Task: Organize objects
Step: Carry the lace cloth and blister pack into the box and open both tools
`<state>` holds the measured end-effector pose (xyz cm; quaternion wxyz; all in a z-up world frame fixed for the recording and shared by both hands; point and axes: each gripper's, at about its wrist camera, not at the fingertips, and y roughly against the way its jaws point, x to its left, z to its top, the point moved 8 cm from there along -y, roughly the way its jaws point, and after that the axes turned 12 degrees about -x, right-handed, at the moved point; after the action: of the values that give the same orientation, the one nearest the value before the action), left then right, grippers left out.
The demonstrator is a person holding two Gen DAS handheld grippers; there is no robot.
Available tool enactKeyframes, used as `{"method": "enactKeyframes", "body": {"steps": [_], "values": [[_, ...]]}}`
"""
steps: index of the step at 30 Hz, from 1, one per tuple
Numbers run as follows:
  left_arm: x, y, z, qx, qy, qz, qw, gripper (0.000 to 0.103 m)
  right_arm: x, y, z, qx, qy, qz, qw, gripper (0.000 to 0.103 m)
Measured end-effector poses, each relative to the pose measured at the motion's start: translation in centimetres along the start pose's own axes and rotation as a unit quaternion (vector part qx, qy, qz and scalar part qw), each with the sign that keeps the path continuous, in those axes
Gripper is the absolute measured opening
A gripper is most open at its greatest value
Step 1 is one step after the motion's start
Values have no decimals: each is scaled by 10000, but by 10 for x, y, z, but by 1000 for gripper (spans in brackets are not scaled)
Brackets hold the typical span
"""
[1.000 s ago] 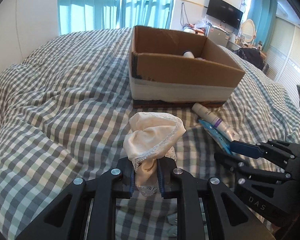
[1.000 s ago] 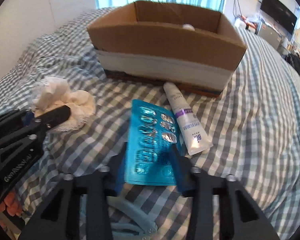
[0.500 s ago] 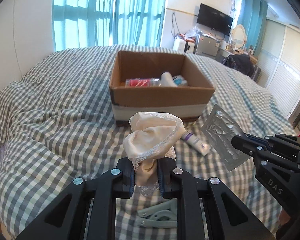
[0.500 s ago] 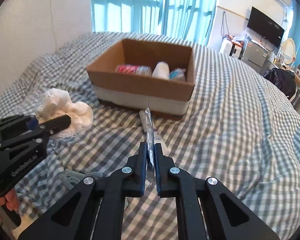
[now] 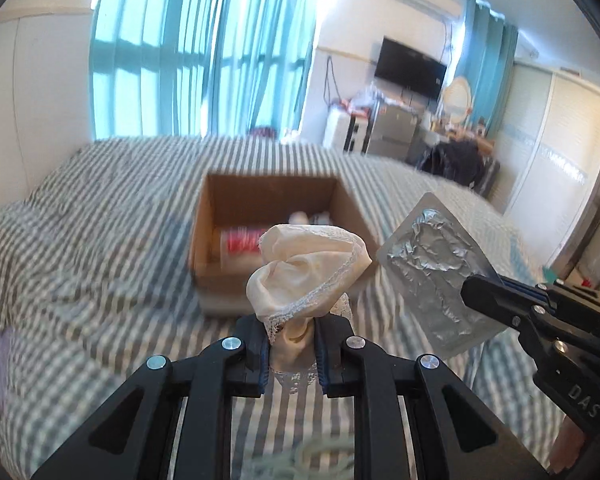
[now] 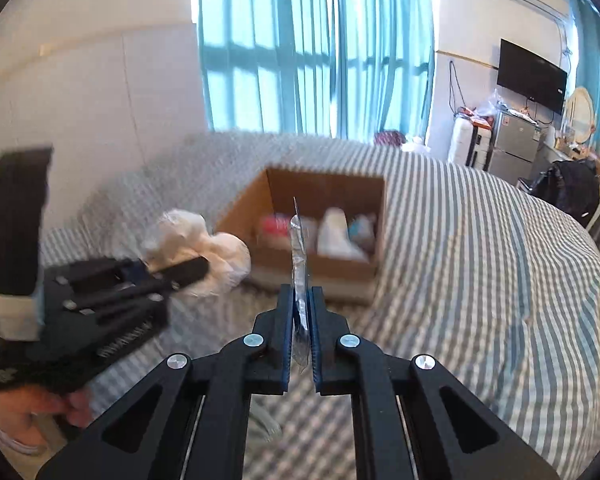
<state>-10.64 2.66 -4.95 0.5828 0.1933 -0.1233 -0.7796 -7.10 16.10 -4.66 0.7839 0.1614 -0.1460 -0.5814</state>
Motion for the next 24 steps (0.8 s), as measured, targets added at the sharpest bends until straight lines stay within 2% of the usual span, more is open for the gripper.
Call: {"method": "enactKeyframes", "body": {"steps": [2, 5, 9, 11, 12, 13, 15, 18, 24], "values": [[-1, -13, 19, -96, -4, -58, 9999, 18, -2, -4, 22, -174, 72, 64, 9998, 7], [2, -42, 36, -27, 27, 1, 10000, 18, -7, -23, 51, -277, 229, 33, 9993, 7], [8, -81, 51, 1, -142, 227, 9996, 18, -14, -64, 67, -266, 275, 16, 9993, 7], [12, -97, 57, -14, 59, 109, 9999, 18, -17, -84, 71, -230, -109, 311, 9992, 7], [14, -110, 57, -4, 121, 23, 9999, 18, -16, -97, 73, -197, -187, 481, 9985, 7], [17, -121, 56, 34, 37, 110, 9999, 18, -16, -107, 75, -178, -82, 520, 9985, 7], [25, -148, 49, 247, -131, 344, 9990, 18, -21, -138, 74, -69, 220, 343, 9991, 7], [39, -179, 37, 400, -53, 392, 9984, 18, -29, -181, 66, 143, 40, 573, 9982, 7], [54, -212, 12, 595, -178, 524, 9967, 18, -51, -234, 32, 467, -273, 659, 9964, 7]]}}
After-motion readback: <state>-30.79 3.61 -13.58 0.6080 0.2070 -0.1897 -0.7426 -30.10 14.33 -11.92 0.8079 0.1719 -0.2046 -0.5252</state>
